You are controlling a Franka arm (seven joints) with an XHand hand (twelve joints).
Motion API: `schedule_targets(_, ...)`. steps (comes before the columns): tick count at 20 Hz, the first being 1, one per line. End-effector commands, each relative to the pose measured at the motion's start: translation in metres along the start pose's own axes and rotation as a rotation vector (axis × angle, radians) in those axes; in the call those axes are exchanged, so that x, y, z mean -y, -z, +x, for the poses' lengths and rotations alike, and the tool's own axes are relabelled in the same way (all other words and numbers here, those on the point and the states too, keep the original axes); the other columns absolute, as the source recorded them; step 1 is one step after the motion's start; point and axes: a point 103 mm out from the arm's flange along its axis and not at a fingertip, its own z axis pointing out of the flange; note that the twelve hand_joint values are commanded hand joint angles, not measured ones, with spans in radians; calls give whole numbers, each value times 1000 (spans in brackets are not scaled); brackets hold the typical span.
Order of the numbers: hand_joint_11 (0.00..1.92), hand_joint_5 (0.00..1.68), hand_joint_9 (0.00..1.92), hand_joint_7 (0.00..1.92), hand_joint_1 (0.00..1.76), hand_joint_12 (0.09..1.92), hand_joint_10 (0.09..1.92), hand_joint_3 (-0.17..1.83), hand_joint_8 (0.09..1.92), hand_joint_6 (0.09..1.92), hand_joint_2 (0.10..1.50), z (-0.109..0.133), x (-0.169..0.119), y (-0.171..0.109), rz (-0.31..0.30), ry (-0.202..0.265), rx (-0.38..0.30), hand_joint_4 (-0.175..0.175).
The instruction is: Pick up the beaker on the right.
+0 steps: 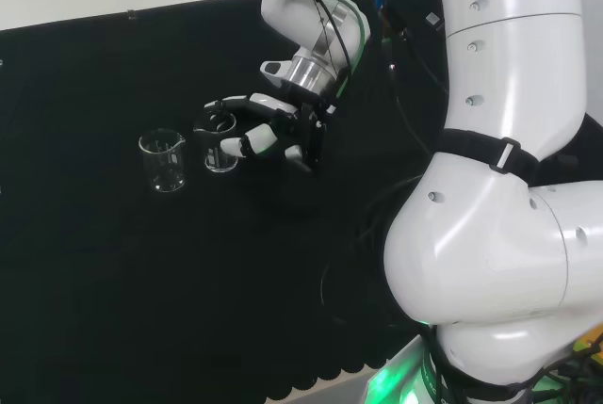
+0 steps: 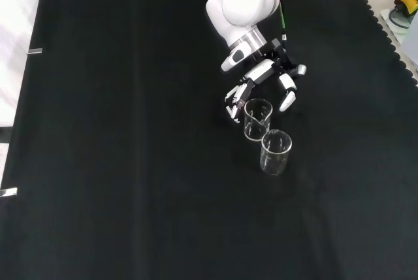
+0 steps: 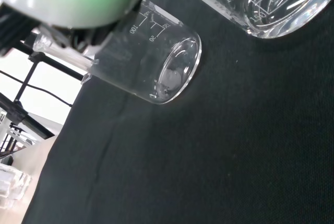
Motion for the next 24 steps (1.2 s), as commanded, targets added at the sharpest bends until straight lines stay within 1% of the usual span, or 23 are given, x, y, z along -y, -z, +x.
schedule_targets(1, 0, 399, 467, 365, 942, 1325, 598, 1126, 558, 87, 296, -2, -1, -3, -4, -6, -2, -12)
schedule_targets(8, 0, 418, 476, 383, 952, 1328, 596, 1118, 560, 87, 298, -4, -2, -2, -12, -4, -14, -11)
schedule_targets(19, 0, 429, 483, 392, 954, 1332, 590, 1116, 557, 87, 299, -7, -5, -10, -11, 0, -68, -10)
schedule_targets(23, 1, 432, 484, 393, 954, 1334, 587, 1116, 555, 87, 299, -5, -8, -16, -17, -1, -67, -10)
schedule_targets(24, 1, 433, 485, 393, 954, 1334, 587, 1116, 554, 87, 299, -5, -7, -14, -18, 0, -69, -10)
